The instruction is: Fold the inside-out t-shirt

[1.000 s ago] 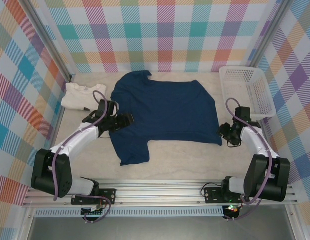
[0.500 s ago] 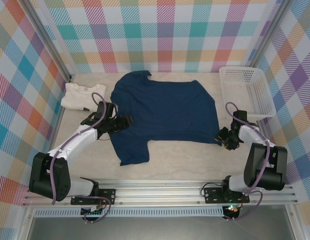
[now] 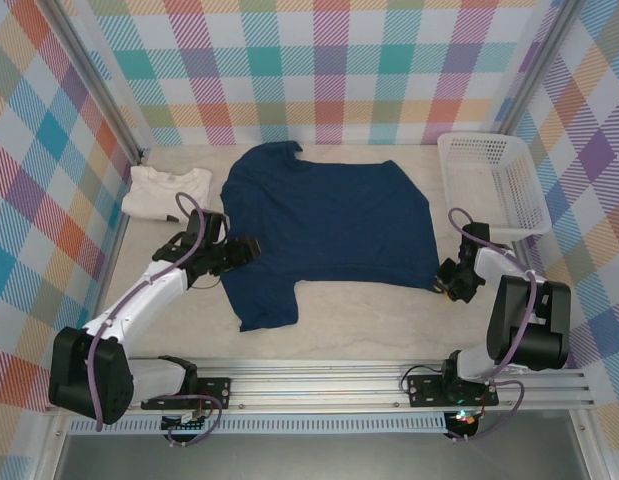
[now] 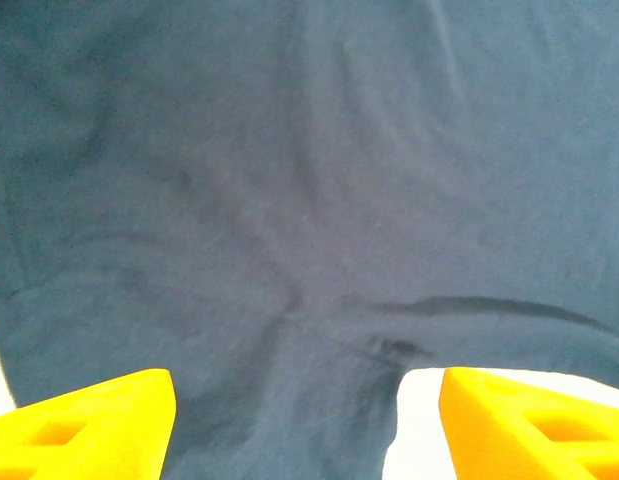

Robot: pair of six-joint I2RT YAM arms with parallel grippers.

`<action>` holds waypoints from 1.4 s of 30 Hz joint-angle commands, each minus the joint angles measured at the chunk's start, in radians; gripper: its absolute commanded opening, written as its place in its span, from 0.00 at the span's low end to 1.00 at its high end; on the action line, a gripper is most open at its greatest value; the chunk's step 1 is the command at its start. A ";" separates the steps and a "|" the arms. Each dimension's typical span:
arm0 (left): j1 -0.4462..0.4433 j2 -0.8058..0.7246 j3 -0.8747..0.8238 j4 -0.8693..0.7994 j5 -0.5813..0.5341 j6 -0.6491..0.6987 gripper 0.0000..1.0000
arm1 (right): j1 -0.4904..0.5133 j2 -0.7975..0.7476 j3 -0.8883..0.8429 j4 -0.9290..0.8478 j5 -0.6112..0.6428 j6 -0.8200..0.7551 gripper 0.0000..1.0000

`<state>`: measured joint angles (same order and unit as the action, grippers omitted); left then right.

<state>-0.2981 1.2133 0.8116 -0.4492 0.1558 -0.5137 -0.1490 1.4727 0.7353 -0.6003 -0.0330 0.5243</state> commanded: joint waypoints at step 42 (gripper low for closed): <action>-0.245 0.033 -0.250 -0.223 -0.005 -0.131 0.14 | 0.022 -0.056 0.033 0.052 -0.049 -0.066 0.00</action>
<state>-0.5224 1.2652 0.5781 -0.6781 0.1558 -0.6369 -0.1360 1.4506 0.7483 -0.5247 -0.0792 0.4782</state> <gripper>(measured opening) 0.159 0.048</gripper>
